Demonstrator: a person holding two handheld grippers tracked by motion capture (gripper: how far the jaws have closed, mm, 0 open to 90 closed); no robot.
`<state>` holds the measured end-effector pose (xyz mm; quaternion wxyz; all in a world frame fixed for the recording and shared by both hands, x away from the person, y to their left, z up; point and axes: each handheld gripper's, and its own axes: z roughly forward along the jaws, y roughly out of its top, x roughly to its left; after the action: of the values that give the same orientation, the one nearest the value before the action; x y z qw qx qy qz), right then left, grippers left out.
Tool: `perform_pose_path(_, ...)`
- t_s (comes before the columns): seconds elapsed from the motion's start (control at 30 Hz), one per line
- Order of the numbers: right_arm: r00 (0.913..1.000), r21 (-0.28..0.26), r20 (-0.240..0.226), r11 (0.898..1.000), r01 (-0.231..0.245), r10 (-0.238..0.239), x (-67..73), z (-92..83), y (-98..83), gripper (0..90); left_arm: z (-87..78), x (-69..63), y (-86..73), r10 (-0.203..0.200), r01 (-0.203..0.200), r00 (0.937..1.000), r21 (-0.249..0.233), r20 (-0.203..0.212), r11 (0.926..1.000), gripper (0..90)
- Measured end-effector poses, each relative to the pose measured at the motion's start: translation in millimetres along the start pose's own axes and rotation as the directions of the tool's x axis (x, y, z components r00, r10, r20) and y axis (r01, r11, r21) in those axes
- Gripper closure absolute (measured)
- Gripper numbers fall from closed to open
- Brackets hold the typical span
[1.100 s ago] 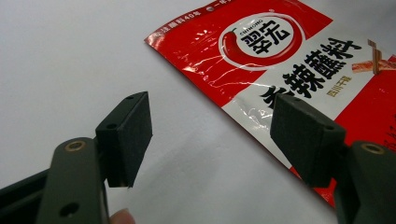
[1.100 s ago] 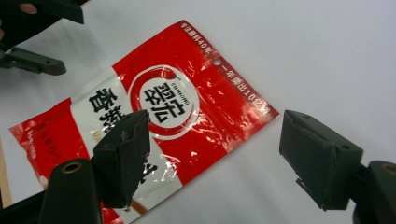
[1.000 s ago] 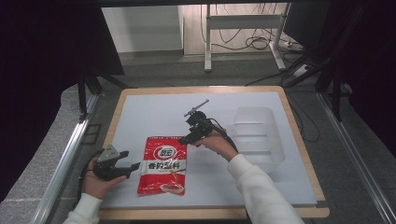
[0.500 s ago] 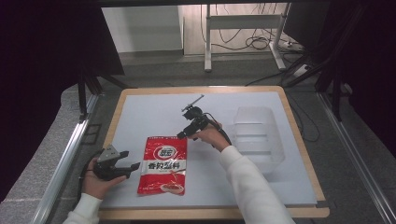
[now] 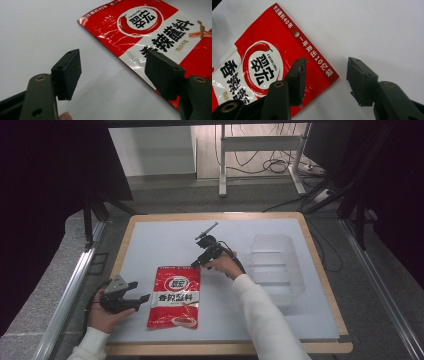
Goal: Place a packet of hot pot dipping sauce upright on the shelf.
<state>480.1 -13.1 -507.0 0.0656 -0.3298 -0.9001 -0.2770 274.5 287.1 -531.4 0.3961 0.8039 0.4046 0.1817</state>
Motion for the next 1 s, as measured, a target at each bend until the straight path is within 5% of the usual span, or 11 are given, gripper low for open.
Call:
perform_pose_path(0.6, 0.9992, 0.034, -0.039, 0.999, 0.002, -0.001, -0.8, 5.1, -2.6, 66.1, -0.4, 1.5, -0.3, -0.003, 0.003, 1.0000, -0.002, -0.002, 1.0000, 29.2)
perform_pose_path(0.73, 0.9970, 0.032, -0.075, 0.999, 0.023, -0.021, -1.6, 0.0, -3.2, 75.2, 0.3, 1.5, -0.4, -0.002, 0.002, 1.0000, 0.002, -0.001, 1.0000, 29.2)
perform_pose_path(1.0, 0.9948, 0.036, -0.071, 0.996, 0.076, -0.073, 1.5, -1.6, -5.5, 87.9, -0.2, 1.2, 0.0, 0.000, 0.000, 1.0000, 0.001, -0.002, 1.0000, 29.2)
